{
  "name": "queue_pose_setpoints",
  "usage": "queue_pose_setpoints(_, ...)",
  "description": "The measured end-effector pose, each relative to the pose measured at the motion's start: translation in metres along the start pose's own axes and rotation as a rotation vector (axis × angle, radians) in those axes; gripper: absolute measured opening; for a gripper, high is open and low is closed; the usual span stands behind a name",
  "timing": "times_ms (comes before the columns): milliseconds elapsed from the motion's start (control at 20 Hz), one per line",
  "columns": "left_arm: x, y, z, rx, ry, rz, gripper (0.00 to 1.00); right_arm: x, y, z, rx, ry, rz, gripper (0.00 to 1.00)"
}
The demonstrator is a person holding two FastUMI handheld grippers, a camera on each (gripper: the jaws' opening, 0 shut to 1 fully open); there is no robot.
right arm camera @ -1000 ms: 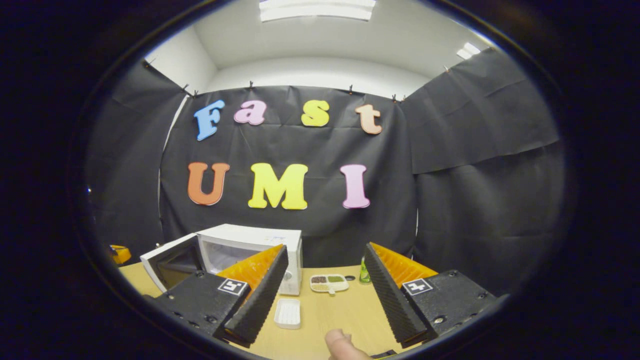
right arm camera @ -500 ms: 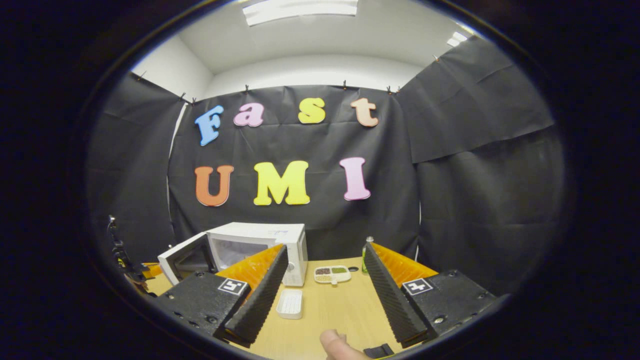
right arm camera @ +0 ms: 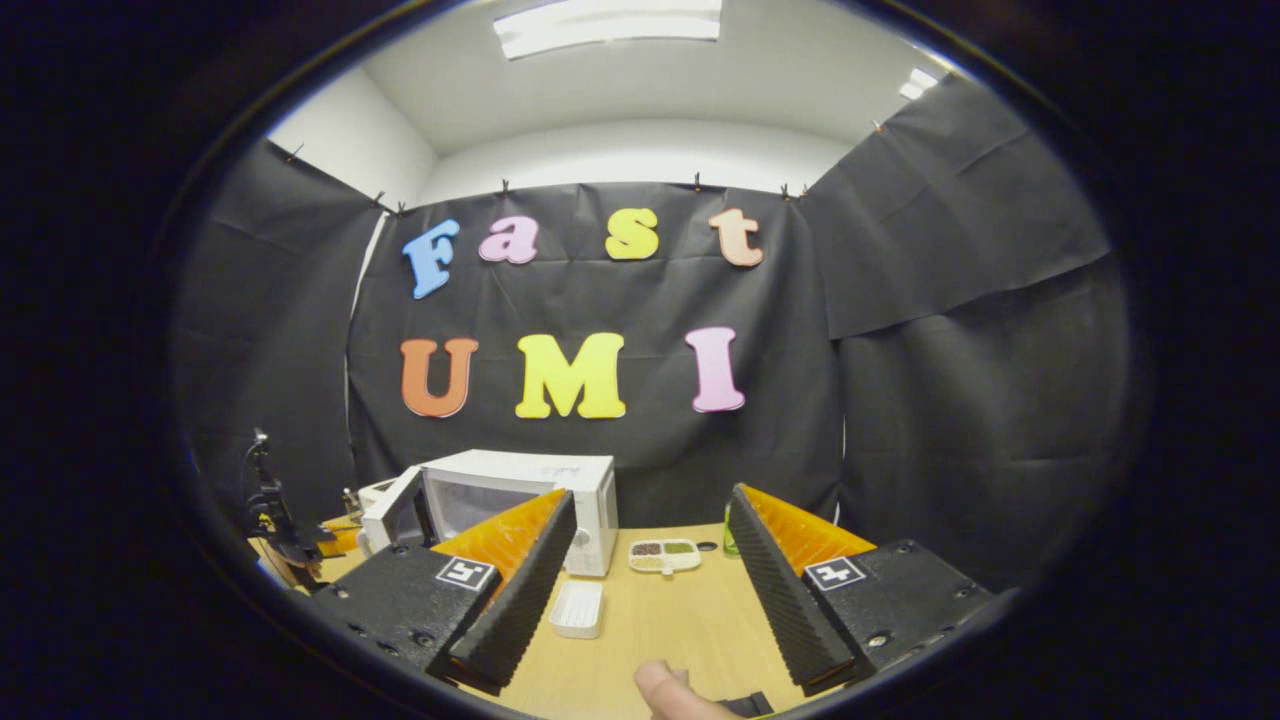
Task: Open the microwave oven with the left hand, put the food in, and close the microwave oven.
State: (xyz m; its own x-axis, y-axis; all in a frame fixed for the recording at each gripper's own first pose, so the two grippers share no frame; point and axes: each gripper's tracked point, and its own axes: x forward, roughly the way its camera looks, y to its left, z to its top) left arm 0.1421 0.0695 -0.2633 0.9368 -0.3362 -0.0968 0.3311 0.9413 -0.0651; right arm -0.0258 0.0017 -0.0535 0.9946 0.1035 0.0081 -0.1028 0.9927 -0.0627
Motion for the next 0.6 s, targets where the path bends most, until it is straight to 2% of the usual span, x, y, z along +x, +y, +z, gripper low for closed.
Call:
queue_pose_setpoints(100, 0.012, -0.013, -0.001, 0.013, 0.003, -0.030, 0.00, 0.002, -0.002, -0.002, 0.008, 0.003, 0.003, 0.92)
queue_pose_setpoints(150, 0.020, -0.018, -0.002, 0.021, 0.005, -0.038, 0.00, 0.002, -0.004, -0.004, 0.012, 0.006, 0.004, 0.98)
queue_pose_setpoints(200, 0.027, -0.022, -0.003, 0.025, 0.008, -0.045, 0.00, 0.003, -0.004, -0.006, 0.015, 0.008, 0.006, 0.98)
queue_pose_setpoints(250, 0.036, -0.027, -0.006, 0.022, 0.012, -0.056, 0.00, 0.004, -0.005, -0.007, 0.017, 0.011, 0.007, 0.92)
queue_pose_setpoints(300, 0.045, -0.032, -0.008, 0.017, 0.019, -0.066, 0.00, 0.006, -0.006, -0.009, 0.014, 0.016, 0.007, 0.97)
queue_pose_setpoints(500, 0.073, -0.051, -0.010, 0.032, 0.031, -0.089, 0.00, 0.014, -0.011, -0.016, 0.001, 0.026, 0.006, 0.98)
queue_pose_setpoints(550, 0.080, -0.057, -0.010, 0.034, 0.031, -0.098, 0.00, 0.016, -0.012, -0.018, -0.001, 0.025, 0.008, 0.91)
queue_pose_setpoints(600, 0.087, -0.062, -0.011, 0.036, 0.032, -0.106, 0.00, 0.018, -0.013, -0.020, -0.001, 0.026, 0.009, 0.91)
